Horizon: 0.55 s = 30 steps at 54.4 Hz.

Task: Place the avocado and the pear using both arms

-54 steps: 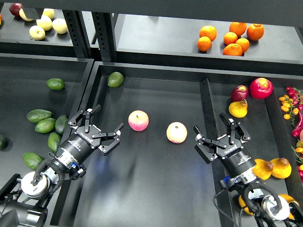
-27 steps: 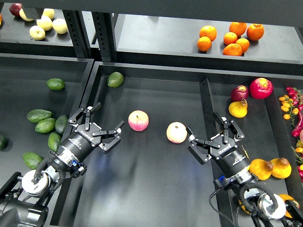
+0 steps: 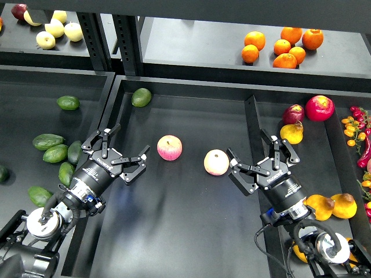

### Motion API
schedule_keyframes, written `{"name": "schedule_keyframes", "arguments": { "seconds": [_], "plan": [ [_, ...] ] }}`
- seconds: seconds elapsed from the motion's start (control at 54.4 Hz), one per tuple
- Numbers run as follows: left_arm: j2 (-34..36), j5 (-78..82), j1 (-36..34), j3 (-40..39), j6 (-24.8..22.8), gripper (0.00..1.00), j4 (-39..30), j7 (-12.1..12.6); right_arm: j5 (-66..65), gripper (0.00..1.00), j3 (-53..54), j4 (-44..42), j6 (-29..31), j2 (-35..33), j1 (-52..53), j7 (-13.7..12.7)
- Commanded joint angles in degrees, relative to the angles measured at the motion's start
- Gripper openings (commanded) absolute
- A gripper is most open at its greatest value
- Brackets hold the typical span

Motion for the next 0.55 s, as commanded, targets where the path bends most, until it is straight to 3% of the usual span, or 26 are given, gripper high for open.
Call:
{"name": "schedule_keyframes", "arguments": {
  "seconds": [0.0, 0.533],
  "plan": [
    [0.0, 0.0, 0.1, 0.0, 0.0, 0.99, -0.2, 0.0, 0.0, 1.00, 0.0, 0.4, -0.2, 0.0, 0.4, 0.0],
    [0.0, 0.0, 0.4, 0.0, 0.0, 0.99, -0.2, 0.0, 0.0, 1.00, 0.2, 1.4, -0.3, 0.0, 0.4, 0.0]
  ]
}}
